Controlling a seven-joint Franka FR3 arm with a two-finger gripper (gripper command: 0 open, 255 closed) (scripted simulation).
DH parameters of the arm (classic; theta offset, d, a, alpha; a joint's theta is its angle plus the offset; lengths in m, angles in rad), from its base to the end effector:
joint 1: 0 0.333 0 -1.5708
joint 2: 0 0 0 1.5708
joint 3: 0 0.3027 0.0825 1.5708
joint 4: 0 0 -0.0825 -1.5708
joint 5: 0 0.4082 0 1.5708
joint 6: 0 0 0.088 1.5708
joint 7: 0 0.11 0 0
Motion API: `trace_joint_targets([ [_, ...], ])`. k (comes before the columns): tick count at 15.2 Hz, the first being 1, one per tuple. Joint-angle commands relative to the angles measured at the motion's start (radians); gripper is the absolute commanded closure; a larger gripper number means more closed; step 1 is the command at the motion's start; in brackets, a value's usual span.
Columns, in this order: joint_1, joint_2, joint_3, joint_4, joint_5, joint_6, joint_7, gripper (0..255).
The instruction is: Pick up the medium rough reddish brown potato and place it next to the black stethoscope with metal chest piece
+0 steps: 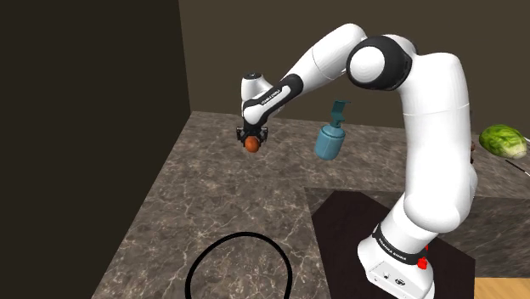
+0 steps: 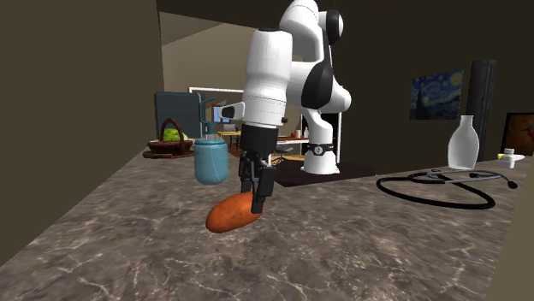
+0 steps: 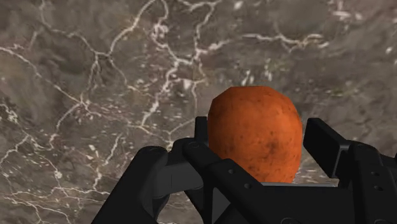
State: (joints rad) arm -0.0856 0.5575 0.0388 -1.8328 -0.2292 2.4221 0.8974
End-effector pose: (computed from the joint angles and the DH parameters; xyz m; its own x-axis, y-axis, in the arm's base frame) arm 0.6599 -0.0334 0.1974 0.7085 -0.6956 0.1195 -0.7047 -0.7063 0.0669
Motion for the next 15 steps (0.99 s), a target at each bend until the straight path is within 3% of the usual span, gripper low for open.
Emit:
trace_joint_targets([
  [1, -0.001, -0.018, 0.002, 0.000, 0.003, -0.017, -0.004, 255],
  [15, -0.008, -0.133, 0.016, 0.026, 0.030, -0.157, -0.036, 255],
])
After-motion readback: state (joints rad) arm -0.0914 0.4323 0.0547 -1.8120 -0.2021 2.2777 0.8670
